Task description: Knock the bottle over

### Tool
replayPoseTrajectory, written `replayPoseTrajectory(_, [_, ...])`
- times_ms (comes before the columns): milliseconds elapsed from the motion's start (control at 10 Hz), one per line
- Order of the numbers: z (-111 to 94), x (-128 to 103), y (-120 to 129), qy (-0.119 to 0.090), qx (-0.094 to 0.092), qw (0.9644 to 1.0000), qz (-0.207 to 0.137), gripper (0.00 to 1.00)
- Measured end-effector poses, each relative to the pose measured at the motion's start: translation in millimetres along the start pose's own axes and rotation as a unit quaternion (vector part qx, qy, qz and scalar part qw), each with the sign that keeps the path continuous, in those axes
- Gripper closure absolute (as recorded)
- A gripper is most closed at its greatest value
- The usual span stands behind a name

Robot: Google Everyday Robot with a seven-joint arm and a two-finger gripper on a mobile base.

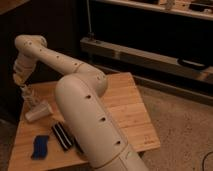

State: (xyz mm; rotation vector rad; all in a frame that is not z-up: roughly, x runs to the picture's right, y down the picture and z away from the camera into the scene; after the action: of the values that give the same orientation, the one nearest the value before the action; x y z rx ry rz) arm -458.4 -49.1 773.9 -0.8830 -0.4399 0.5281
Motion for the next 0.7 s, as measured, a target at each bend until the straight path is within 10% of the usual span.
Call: replayPoseTrajectory(700, [-38, 43, 10, 0.038, -0.008, 0.9992, -0.014, 1.0])
